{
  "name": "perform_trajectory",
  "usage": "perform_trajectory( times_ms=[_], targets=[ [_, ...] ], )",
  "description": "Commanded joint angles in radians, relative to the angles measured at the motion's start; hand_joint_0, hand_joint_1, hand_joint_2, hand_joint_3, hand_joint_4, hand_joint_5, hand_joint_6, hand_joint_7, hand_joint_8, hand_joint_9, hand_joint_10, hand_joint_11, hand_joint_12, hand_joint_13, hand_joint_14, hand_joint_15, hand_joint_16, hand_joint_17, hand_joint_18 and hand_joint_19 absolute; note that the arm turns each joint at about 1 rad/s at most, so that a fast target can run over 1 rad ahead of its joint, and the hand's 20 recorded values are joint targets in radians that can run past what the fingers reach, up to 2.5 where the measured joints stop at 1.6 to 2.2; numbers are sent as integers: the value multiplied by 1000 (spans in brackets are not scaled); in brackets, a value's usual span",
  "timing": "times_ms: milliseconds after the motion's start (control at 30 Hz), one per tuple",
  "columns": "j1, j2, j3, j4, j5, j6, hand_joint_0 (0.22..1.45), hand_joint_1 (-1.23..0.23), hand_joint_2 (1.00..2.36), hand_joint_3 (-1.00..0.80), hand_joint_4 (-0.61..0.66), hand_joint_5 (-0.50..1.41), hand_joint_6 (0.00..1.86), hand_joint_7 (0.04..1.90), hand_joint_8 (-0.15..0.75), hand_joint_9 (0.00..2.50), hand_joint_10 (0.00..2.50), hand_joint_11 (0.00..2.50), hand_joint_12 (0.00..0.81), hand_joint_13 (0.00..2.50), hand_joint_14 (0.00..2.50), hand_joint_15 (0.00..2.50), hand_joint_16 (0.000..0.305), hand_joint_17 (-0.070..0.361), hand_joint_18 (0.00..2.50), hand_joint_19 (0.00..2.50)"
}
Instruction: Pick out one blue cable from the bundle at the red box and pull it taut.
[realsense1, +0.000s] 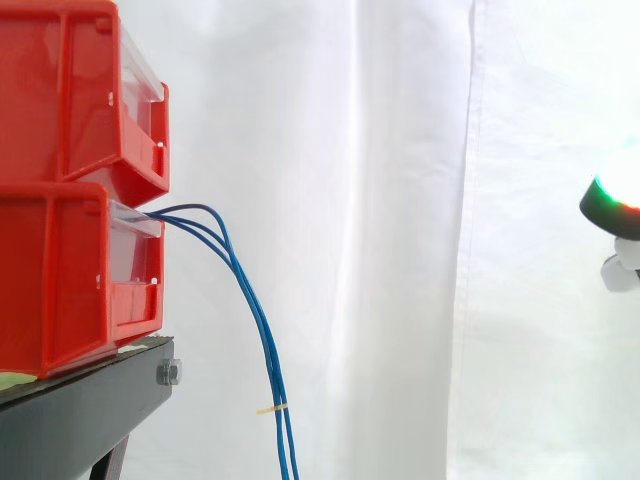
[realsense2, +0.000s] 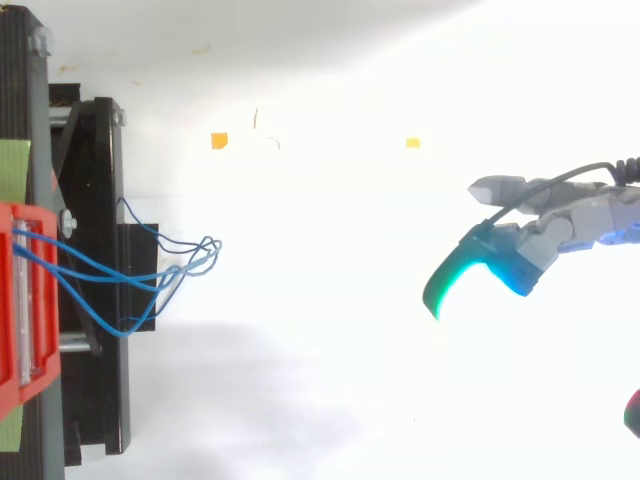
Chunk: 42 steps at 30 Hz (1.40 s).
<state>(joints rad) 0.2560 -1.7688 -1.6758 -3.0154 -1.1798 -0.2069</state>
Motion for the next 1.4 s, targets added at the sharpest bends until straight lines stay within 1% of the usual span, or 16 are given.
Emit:
perform_trajectory(
  times_ms=[0, 167, 267, 367, 400, 467, 567, 700, 767, 867, 933, 1067, 1100, 1233, 1267, 1367],
  targets=[
    [0, 0, 1, -5, 2, -20, 556, -557, 1004, -431, 87, -233, 501, 626, 210, 454, 0, 0, 325, 116, 0, 0, 51, 115, 0, 177],
    [0, 0, 1, -5, 2, -31, 597, -647, 1006, -412, -44, -258, 501, 605, 160, 455, 0, 0, 290, 174, 0, 0, 46, 103, 14, 202],
    [0, 0, 1, -5, 2, -32, 597, -688, 1006, -417, -3, -270, 500, 500, 152, 425, 0, 0, 283, 186, 0, 8, 45, 102, 19, 202],
    [0, 0, 1, -5, 2, -32, 598, -722, 1007, -404, 42, -241, 500, 521, 151, 466, 0, 0, 276, 233, 0, 26, 44, 99, 35, 218],
    [0, 0, 1, -5, 2, -32, 599, -721, 1007, -405, 41, -233, 500, 543, 146, 508, 0, 0, 274, 245, 2, 28, 44, 98, 45, 217],
    [0, 0, 1, -5, 2, -32, 594, -697, 1006, -406, -42, -233, 500, 536, 140, 534, 0, 0, 273, 276, 0, 40, 43, 96, 77, 233],
    [0, 0, 1, -5, 2, -32, 577, -655, 1006, -409, -9, -228, 501, 582, 154, 587, 0, 0, 273, 333, 1, 58, 42, 94, 144, 246],
    [0, 0, 1, -7, 2, -32, 568, -645, 1007, -411, 90, -225, 501, 584, 210, 661, 0, 19, 337, 441, 3, 84, 46, 104, 247, 261],
    [-7, 0, 1, -17, 0, -32, 567, -641, 1006, -414, 111, -217, 501, 593, 219, 692, 0, 40, 339, 491, 4, 107, 47, 106, 280, 283],
    [-11, 0, 1, -68, -3, -40, 561, -639, 1006, -422, 124, -214, 501, 599, 227, 703, 3, 50, 350, 517, 5, 129, 48, 108, 325, 305],
    [-11, -1, 1, -82, -3, -45, 557, -639, 1004, -427, 131, -214, 501, 601, 236, 702, 2, 48, 354, 520, 5, 126, 49, 110, 337, 309],
    [-11, -11, -1, -46, -1, -45, 556, -638, 1005, -430, 128, -210, 501, 613, 231, 695, 2, 53, 339, 528, 5, 139, 47, 106, 353, 317],
    [-6, -29, -1, 7, 6, -42, 555, -638, 1005, -429, 131, -209, 501, 613, 232, 696, 2, 53, 339, 529, 5, 139, 47, 106, 356, 316],
    [-11, -66, 4, 52, 2, -16, 551, -635, 1004, -432, 150, -204, 501, 622, 235, 704, 2, 62, 343, 535, 6, 140, 47, 106, 372, 319],
    [-11, -92, 5, 73, 3, 12, 549, -632, 1005, -434, 153, -204, 501, 622, 236, 704, 2, 62, 343, 535, 5, 144, 47, 106, 373, 330],
    [-14, -130, 30, 115, 12, 50, 546, -627, 1004, -441, 145, -201, 501, 623, 234, 700, 2, 55, 344, 529, 5, 139, 47, 106, 372, 329]
  ],
)
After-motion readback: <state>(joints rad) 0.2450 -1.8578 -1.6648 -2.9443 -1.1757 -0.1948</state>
